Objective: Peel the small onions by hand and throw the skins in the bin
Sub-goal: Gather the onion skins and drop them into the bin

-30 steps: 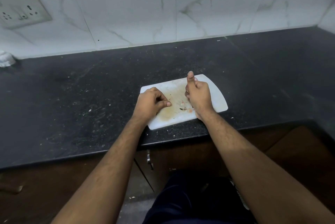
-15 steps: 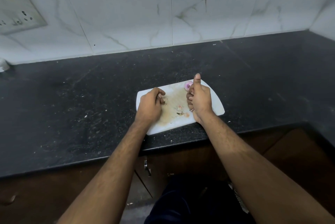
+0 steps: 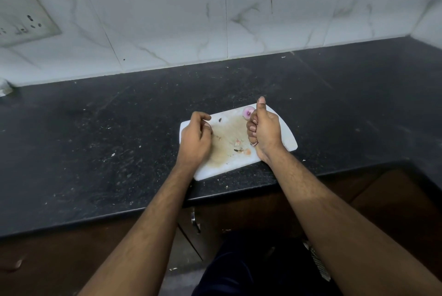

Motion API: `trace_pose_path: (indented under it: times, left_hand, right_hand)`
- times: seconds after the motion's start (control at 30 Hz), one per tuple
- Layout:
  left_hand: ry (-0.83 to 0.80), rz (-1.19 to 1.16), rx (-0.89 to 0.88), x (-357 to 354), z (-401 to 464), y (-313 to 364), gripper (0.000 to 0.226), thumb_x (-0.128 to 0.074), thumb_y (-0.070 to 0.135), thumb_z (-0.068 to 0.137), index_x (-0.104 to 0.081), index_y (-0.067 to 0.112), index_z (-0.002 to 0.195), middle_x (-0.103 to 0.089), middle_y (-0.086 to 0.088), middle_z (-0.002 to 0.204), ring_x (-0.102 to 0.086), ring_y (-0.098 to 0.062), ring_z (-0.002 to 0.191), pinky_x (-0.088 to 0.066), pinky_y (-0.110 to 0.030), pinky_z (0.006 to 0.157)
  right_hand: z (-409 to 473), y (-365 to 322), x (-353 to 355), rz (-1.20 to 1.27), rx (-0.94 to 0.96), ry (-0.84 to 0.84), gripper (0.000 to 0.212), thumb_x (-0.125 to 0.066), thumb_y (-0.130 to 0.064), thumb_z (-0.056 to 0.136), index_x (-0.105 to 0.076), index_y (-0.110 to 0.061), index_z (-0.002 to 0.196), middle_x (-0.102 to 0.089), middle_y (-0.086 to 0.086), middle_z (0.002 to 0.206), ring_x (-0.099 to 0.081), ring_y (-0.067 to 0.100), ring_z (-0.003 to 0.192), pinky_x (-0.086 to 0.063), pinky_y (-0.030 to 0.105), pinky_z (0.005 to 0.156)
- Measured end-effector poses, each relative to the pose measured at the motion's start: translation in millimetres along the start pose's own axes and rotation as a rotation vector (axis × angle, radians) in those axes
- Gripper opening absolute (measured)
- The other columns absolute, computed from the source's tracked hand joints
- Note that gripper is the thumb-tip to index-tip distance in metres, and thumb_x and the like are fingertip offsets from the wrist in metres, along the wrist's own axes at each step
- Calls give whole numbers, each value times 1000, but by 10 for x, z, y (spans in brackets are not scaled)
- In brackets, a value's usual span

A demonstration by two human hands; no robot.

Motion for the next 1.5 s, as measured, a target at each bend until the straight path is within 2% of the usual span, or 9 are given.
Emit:
trace_pose_path:
  times: [0.2,0.37,0.47,0.67,0.77,1.0,1.23,1.37,1.5]
  left_hand:
    - [-338,188,28,-117,193,3,68,-39,4,101,-19,14,165,-32,-6,169,-32,-21,153,-22,-30,126]
    - [-401,187,60,-218,237,64,69,-35,6,99,-19,21,165,-50,4,159,-44,-19,146,-30,-37,123]
    - [-313,-6,115,-145,207,43,61,-36,11,95,-38,26,154,-73,14,128,-67,-12,116,-48,-41,109]
    - [-205,-388,116,-61,-78,101,47,-32,-6,98,-57,14,134,-80,-10,99,-76,-23,101,-55,-38,96]
    - [-59,-286,114,8,-61,127,47,-36,-5,97,-58,15,133,-78,-1,112,-71,-14,109,-52,-37,103]
    - [-469,316,-33,-178,-96,222,54,-37,25,112,-28,10,162,-24,-8,171,-18,-18,159,-7,-23,123]
    - [-464,-111,49,-289,-310,373,52,-40,10,101,-48,15,152,-53,-3,155,-49,-12,142,-35,-31,122]
    - [-361,-18,13,-252,-226,292,51,-54,1,98,-53,13,147,-60,-3,147,-55,-11,135,-43,-39,118]
    - [-514,178,-101,-262,-185,221,82,-70,57,89,-44,16,155,-48,-2,159,-43,-15,145,-36,-38,121]
  right_hand:
    - [-15,-6,-14,-12,14,4,61,-44,-64,99,-38,-24,53,-34,-1,51,-22,13,43,-14,27,45]
    - [-13,-10,-16,-16,19,1,60,-45,-62,100,-39,-24,54,-34,-1,51,-23,12,42,-14,26,45]
    - [-1,-15,-11,-16,26,2,61,-45,-62,100,-41,-25,52,-34,-1,52,-23,12,43,-13,27,46]
    - [-10,1,-14,-14,32,12,64,-45,-60,101,-44,-26,47,-34,0,53,-24,12,43,-14,29,47]
    - [0,8,-3,-26,41,19,61,-46,-60,100,-41,-25,51,-34,1,54,-23,12,43,-13,28,47]
    - [4,12,-16,-14,44,10,63,-46,-59,101,-44,-25,48,-35,1,52,-23,12,42,-14,28,47]
    - [23,25,14,38,13,16,58,-45,-60,101,-38,-21,58,-36,-1,52,-23,12,43,-13,28,45]
    - [13,23,10,58,6,9,59,-44,-61,101,-38,-22,56,-35,0,52,-21,12,44,-11,31,49]
    - [10,9,24,75,2,14,60,-44,-61,101,-37,-22,56,-37,-2,50,-21,12,43,-11,30,48]
Point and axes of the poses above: each hand's wrist, its own z-axis towards the middle knuckle, its own x-axis out of the back of the hand, y = z × x, the point moved 2 cm from there along z, towards the middle knuckle
